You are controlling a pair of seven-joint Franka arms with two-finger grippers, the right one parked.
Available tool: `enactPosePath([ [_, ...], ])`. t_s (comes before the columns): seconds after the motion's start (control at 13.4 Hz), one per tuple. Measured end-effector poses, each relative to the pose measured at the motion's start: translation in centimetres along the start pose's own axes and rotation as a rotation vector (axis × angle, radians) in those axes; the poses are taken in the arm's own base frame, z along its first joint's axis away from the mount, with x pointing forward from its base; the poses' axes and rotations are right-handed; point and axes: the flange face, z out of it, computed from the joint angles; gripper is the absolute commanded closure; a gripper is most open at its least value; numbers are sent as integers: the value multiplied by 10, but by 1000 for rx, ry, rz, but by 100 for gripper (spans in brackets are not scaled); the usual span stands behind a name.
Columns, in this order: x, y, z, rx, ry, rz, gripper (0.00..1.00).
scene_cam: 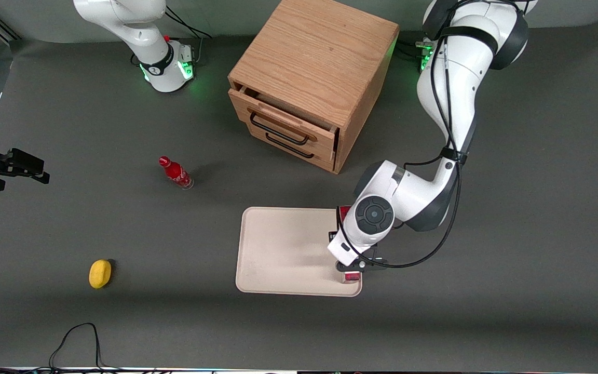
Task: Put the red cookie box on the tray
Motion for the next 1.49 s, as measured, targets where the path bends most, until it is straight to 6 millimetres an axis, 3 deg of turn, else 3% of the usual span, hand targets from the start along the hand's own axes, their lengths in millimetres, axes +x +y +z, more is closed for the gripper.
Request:
enactPosePath([
  [0.3, 8, -14, -25, 13, 21, 1, 0],
  [0.45, 13, -42, -63, 34, 3, -2, 0],
  [0.6, 14, -77, -115, 40, 5, -26, 0],
  [0.82, 4, -144, -177, 49, 14, -27, 0],
  [1.05, -5, -231, -219, 65, -12, -9, 0],
  [1.27, -20, -320, -250, 68, -7, -3, 0],
  [1.49, -47, -392, -274, 74, -21, -5, 0],
])
